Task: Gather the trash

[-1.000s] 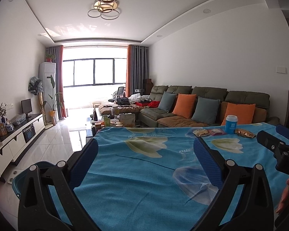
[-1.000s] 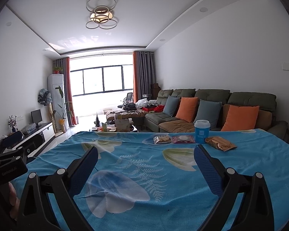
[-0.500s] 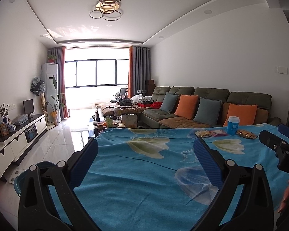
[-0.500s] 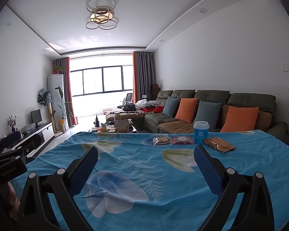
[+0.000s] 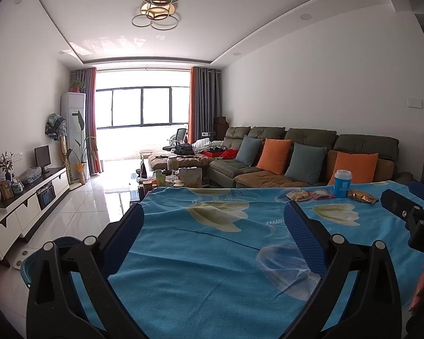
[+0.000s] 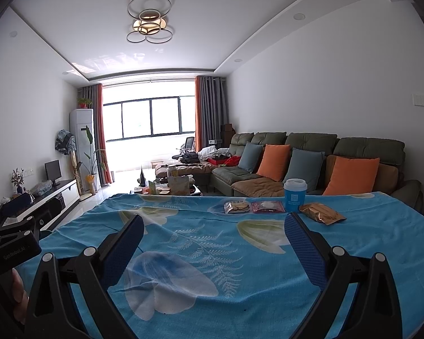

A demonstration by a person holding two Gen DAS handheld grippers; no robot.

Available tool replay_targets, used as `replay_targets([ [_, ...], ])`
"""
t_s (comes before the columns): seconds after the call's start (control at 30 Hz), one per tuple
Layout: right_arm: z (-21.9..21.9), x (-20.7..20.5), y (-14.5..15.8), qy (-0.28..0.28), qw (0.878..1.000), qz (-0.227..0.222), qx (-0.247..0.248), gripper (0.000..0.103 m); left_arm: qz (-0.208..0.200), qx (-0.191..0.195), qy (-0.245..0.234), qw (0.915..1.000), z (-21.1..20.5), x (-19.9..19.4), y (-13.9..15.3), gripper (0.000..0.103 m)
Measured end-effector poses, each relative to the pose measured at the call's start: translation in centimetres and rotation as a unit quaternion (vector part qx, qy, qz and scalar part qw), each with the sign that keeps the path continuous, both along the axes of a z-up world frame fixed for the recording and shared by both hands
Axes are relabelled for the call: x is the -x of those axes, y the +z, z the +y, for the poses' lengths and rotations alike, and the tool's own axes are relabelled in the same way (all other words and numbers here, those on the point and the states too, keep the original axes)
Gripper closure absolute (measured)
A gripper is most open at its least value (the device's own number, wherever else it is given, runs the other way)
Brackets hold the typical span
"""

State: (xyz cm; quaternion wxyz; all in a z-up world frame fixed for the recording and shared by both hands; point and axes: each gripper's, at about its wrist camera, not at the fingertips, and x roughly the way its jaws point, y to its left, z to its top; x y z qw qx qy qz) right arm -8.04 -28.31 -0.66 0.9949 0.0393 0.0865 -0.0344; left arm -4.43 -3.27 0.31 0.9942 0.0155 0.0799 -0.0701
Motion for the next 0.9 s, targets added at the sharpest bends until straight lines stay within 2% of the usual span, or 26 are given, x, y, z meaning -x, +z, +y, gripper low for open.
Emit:
replay_targets([
  [0.9, -0.33, -0.29, 0.24, -0.003, 1.000, 0.000, 0.002, 0.007, 0.002, 0.000, 0.004, 1.0000, 0.14, -0.32, -0.25, 0.006],
])
